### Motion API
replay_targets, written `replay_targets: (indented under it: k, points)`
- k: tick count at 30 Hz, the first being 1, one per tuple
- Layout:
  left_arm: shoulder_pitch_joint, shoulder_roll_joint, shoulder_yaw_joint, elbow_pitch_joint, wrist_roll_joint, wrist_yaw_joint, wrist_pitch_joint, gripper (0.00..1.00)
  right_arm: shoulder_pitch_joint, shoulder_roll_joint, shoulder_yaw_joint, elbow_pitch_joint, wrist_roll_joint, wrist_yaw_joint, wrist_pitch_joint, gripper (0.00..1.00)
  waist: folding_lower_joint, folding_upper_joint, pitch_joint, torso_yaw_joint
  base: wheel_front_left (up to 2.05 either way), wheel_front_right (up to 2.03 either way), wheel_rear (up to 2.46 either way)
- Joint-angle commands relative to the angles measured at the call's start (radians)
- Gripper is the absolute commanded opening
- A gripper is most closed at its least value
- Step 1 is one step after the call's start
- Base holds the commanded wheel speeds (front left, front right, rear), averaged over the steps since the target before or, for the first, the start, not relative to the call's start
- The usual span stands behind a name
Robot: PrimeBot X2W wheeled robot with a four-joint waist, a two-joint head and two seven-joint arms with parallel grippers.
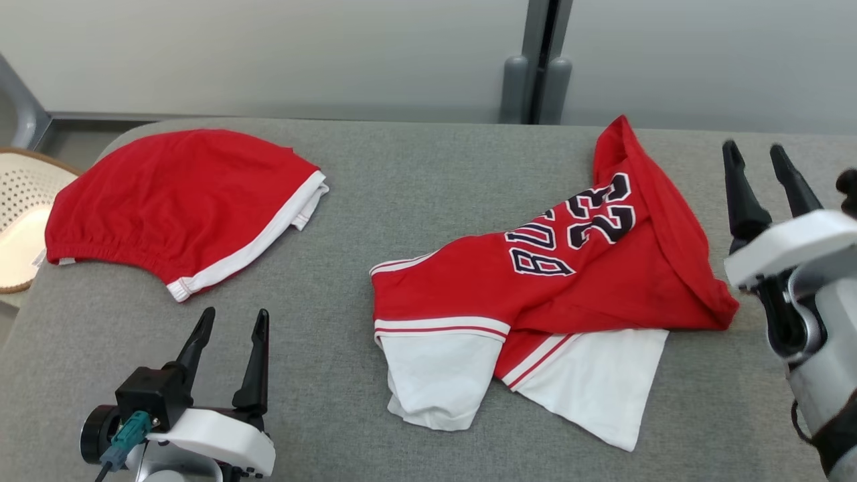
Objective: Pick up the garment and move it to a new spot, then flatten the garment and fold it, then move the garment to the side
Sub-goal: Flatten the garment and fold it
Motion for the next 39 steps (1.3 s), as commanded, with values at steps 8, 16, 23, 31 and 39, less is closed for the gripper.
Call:
replay_targets:
  k: [8,16,23,31,39]
  points:
    - [0.045,0.013,0.002,-0.026,-0.008,0.021,0.010,1.00,0.263,-0.016,-0.054,-0.069,0.001,0.000,-0.040,1.00,0.0000,0.0000,-0.071,-0.062,0.00,0.00,0.00]
    - [0.050,0.027,0.001,-0.058,-0.013,0.028,0.028,1.00,0.323,0.008,-0.056,-0.070,-0.058,0.000,0.075,1.00,0.0000,0.0000,-0.060,-0.068,0.00,0.00,0.00]
    - [0.022,0.018,-0.010,-0.063,-0.012,0.028,0.035,1.00,0.208,-0.029,0.044,0.033,-0.104,0.000,0.253,1.00,0.0000,0.0000,-0.021,-0.030,0.00,0.00,0.00]
    - [0.013,0.009,-0.013,-0.042,-0.022,0.018,0.026,1.00,0.116,-0.053,0.136,0.160,-0.158,0.000,0.388,1.00,0.0000,0.0000,-0.011,0.011,0.00,0.00,0.00]
    - [0.014,0.009,-0.011,-0.032,-0.026,0.017,0.020,1.00,0.066,-0.050,0.106,0.271,-0.196,0.000,0.379,0.01,0.0000,0.0000,-0.006,0.029,0.00,0.00,0.00]
